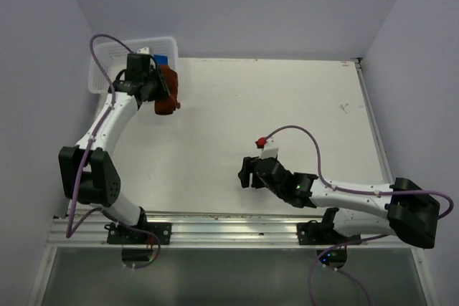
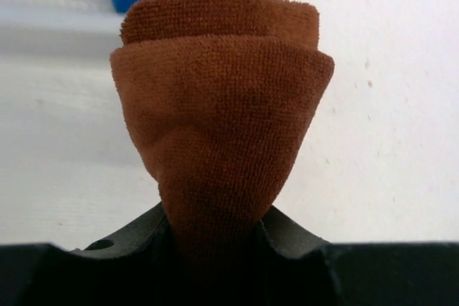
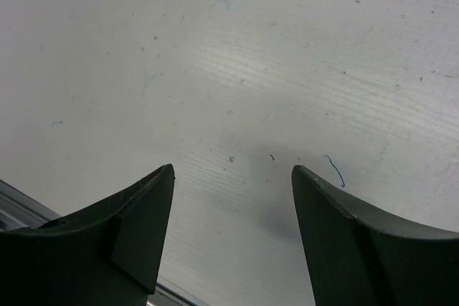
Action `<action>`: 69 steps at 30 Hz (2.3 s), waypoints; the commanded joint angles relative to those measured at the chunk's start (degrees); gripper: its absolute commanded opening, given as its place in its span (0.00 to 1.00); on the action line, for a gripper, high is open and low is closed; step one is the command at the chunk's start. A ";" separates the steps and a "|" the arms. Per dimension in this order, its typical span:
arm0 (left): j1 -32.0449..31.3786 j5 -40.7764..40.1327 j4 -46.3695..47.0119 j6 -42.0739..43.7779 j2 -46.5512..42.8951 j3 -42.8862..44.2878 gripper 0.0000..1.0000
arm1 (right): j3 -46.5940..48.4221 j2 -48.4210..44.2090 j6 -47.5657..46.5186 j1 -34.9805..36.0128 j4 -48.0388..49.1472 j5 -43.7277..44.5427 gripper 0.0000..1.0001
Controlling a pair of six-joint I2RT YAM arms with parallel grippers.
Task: Roll the towels
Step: Place the rolled towel into the container
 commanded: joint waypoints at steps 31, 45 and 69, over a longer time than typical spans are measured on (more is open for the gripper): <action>23.22 -0.70 -2.22 -0.42 48.31 49.57 0.00 | 10.97 26.39 0.93 -12.91 6.45 -20.09 0.70; 23.22 -0.25 2.79 -1.82 51.83 48.25 0.11 | 13.96 30.97 0.85 -13.61 6.19 -21.50 0.70; 23.30 3.79 4.65 -2.00 45.42 47.89 1.00 | 15.89 30.10 -1.00 -14.40 5.14 -22.03 0.70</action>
